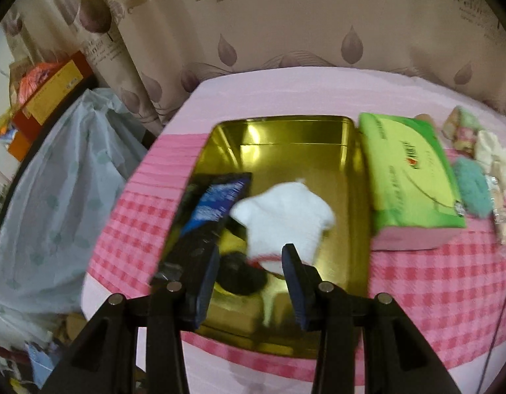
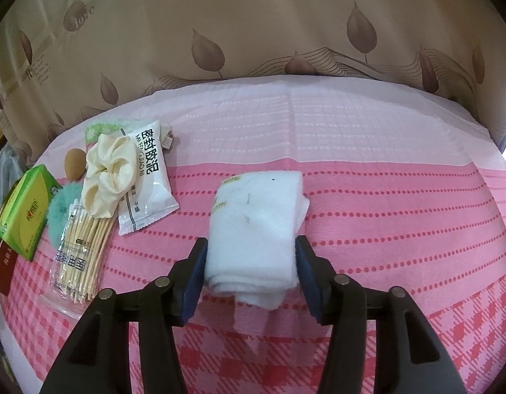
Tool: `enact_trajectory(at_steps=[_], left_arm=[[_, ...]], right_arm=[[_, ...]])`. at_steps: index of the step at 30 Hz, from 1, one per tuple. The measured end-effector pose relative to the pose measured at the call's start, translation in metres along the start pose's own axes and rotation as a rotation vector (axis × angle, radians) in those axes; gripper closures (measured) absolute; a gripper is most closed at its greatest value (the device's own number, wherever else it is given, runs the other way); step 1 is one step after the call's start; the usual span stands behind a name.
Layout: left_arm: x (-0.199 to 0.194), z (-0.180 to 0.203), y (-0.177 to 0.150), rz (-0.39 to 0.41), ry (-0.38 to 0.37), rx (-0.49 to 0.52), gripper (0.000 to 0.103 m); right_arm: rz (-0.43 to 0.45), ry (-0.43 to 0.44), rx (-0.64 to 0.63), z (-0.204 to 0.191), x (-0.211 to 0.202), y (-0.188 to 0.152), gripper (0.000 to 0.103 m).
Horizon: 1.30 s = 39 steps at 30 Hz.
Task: Organize soft objects
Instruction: 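Carry the white towel with the right gripper into the tray and release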
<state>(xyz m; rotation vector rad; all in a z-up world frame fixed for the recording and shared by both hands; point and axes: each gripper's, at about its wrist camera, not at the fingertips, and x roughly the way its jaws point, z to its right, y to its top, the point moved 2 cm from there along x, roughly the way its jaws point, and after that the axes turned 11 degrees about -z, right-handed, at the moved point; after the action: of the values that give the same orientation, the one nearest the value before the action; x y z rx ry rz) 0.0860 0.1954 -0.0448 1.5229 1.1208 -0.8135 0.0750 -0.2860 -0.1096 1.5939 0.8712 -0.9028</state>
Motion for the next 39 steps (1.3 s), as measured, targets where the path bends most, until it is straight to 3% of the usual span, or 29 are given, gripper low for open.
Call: enact_trajectory(at_steps=[5,12,24,39], left_arm=[[0.005,-0.001,-0.011,0.006,-0.041,-0.08,0.063],[0.01,-0.011,-0.013,0.02,-0.027,-0.116,0.063],[0.014,-0.018,-0.016,0.02,-0.033,-0.139,0.063],[0.004,-0.028,-0.016,0.063,-0.05,-0.172,0.063]], right_arm=[[0.001,-0.017,-0.005,-0.003,-0.001,0.001,0.054],[0.0,-0.058,-0.018,-0.005,-0.001,0.0,0.054],[0.013,-0.111,-0.008,-0.008,-0.006,0.002,0.079],[0.054,-0.12,-0.023,-0.032,-0.018,-0.004,0.081]])
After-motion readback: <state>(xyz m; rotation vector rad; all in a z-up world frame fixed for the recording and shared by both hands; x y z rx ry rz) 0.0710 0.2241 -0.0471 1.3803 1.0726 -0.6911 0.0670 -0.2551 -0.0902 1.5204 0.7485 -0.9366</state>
